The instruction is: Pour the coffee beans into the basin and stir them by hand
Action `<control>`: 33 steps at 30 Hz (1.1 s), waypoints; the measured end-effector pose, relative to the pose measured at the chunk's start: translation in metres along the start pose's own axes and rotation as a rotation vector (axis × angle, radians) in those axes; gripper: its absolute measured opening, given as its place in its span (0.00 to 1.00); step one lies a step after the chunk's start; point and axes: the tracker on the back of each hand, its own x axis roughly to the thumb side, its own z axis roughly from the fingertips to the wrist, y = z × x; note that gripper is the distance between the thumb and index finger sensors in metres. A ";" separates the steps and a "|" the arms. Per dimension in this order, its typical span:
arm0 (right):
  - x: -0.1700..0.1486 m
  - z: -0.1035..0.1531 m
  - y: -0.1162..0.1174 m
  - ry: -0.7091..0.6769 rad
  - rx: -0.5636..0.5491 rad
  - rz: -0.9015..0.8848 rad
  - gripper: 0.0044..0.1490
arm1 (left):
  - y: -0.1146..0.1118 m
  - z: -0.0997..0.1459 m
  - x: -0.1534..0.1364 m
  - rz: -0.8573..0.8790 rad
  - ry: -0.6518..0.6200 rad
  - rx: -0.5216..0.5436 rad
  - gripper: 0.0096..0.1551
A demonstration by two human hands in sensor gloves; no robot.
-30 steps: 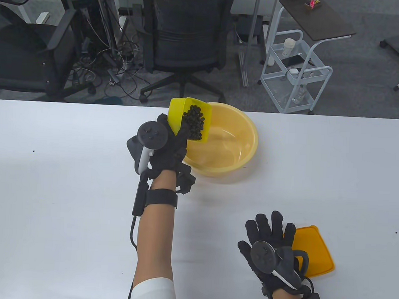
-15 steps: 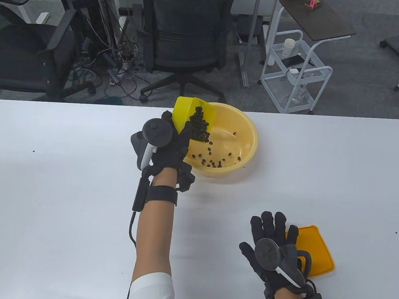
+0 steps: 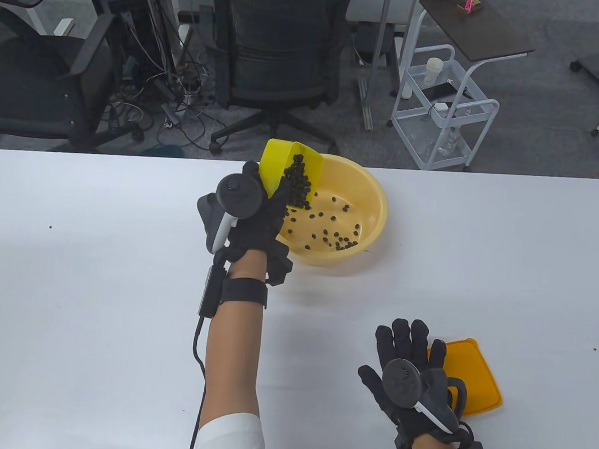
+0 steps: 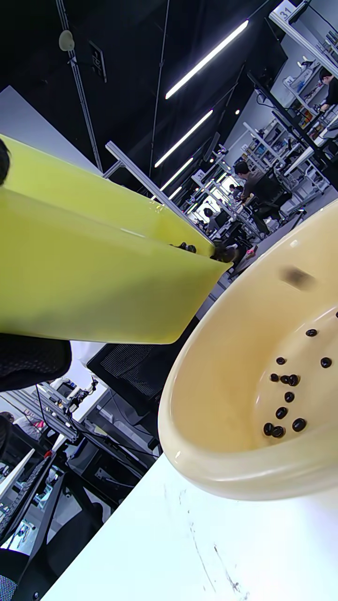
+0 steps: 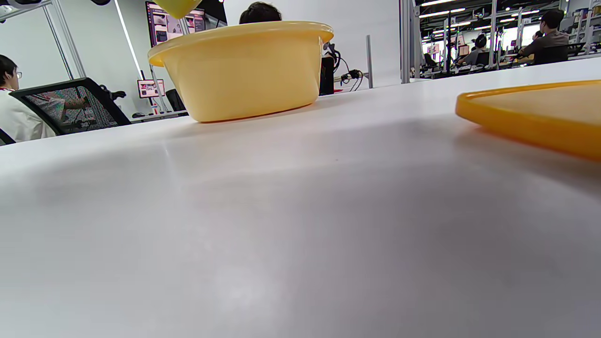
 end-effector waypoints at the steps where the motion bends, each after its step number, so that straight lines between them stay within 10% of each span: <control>1: 0.000 0.000 0.000 0.000 0.003 -0.003 0.53 | 0.000 0.000 0.000 -0.001 0.000 0.000 0.46; 33: 0.002 0.000 0.002 -0.008 0.010 0.003 0.52 | 0.009 -0.001 0.014 -0.094 -0.009 0.028 0.46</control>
